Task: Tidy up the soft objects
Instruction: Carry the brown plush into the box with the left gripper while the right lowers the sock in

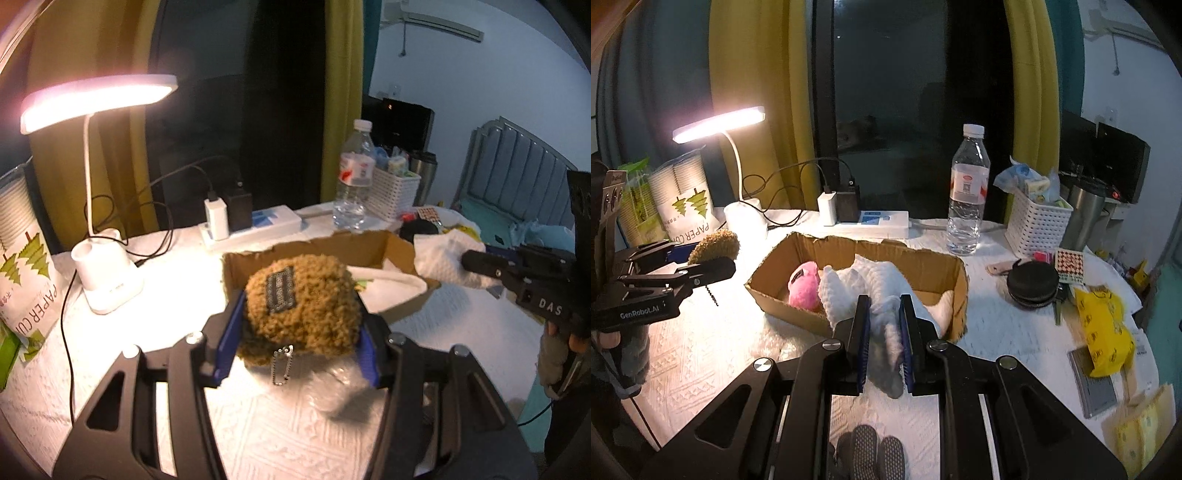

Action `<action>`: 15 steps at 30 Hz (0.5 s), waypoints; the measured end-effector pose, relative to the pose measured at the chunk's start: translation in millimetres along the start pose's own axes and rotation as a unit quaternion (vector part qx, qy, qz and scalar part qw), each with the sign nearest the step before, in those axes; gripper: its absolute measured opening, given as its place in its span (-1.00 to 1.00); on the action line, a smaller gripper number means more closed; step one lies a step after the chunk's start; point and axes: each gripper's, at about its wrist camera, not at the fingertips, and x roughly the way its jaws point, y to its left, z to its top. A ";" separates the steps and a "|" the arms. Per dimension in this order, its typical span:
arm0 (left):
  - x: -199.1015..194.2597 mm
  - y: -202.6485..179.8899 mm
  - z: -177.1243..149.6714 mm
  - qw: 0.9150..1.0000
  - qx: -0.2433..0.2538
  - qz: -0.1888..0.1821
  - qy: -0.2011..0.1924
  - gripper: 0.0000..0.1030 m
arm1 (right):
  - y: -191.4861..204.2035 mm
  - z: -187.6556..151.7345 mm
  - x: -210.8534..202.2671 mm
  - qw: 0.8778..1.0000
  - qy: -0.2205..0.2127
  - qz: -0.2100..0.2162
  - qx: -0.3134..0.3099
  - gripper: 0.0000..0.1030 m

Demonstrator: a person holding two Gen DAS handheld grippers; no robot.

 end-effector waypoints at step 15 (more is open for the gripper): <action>46.7 11.9 0.6 0.999 -0.031 0.006 0.015 0.07 | -13.6 12.9 45.3 1.000 0.013 0.011 0.007 -0.68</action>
